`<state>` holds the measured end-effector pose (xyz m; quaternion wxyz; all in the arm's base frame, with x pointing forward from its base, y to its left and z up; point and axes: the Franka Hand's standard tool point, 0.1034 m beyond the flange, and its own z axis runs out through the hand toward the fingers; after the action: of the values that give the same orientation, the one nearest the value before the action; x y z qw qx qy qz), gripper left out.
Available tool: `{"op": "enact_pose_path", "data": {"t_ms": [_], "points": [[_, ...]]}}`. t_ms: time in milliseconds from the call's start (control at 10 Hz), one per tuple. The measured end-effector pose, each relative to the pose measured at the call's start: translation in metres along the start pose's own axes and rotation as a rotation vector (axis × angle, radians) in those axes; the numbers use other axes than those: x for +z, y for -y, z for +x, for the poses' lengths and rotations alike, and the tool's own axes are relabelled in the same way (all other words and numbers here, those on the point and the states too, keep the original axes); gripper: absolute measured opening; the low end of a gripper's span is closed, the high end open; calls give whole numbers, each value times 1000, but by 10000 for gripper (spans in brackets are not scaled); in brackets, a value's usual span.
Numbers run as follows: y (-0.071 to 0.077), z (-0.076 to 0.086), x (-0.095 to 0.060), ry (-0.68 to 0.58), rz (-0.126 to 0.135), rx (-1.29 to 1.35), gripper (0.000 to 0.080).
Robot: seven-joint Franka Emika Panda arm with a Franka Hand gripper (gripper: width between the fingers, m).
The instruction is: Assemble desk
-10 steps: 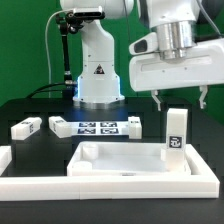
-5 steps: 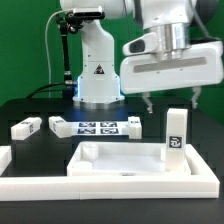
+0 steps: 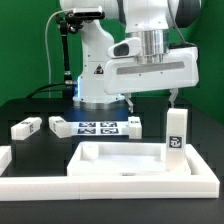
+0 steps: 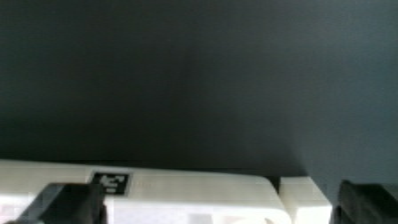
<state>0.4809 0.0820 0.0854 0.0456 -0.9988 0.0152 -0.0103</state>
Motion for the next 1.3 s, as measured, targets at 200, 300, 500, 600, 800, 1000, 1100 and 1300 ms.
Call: {"op": "enact_pose_path", "data": {"t_ms": [200,300,500,600,800,1000,1100,1300], "points": [[-13,-13,3,159,24,-4,649],[-28,-29,4,297,36,34,649],[-34,-39,11,471,30,54,649],[-34,-38,11,532,37,57,649],[-34,-43,15,640,42,73,649],[-38,-54,38,773,31,83,649],[-37,-54,45,773,24,69,649],[-37,-51,46,754,22,68,649]]}}
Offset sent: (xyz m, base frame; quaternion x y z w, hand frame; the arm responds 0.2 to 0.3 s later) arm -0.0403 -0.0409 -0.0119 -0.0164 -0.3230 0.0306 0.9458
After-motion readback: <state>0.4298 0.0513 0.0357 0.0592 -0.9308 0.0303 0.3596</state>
